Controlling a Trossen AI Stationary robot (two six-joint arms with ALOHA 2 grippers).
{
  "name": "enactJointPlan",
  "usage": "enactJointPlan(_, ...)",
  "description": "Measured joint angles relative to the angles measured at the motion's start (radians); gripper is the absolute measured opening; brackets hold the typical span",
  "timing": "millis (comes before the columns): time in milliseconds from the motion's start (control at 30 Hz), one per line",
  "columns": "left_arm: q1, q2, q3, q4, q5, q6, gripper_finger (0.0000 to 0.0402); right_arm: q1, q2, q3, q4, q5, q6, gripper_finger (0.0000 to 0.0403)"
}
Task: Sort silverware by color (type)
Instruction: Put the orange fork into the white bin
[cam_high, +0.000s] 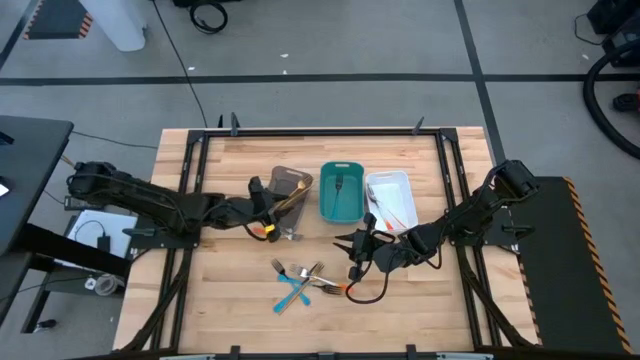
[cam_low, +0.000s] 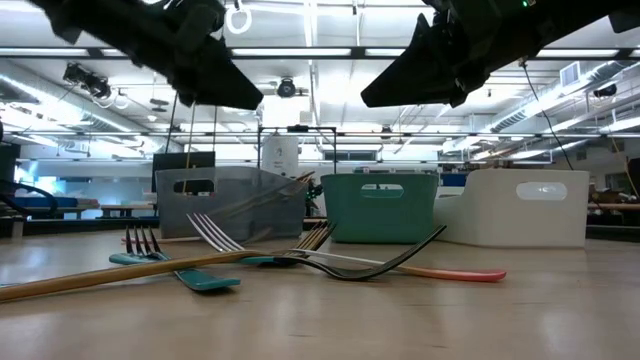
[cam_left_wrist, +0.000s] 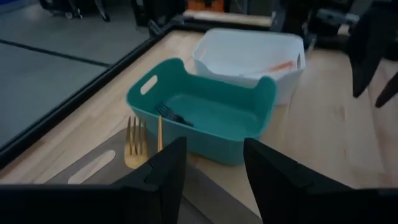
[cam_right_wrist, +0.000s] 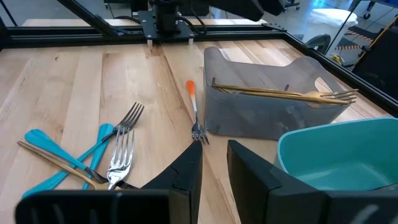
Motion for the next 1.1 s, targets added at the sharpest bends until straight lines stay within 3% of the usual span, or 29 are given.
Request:
enactJointPlan(300,-0.039,0.000,0.170,-0.310,-0.001,-0.040,0.0169,0.005,0.000,0.000,0.000,0.000,0.000,0.0083)
enactJointPlan(867,-0.118,0.003,0.372,-0.578,0.001,-0.119,0.0169,0.005,0.000,0.000,0.000,-0.001,0.000,0.0083)
enactJointPlan(1100,-0.161,0.004,0.402,-0.594,0.043,-0.195,0.0169,0.005,0.000,0.000,0.001,0.000,0.000,0.0083)
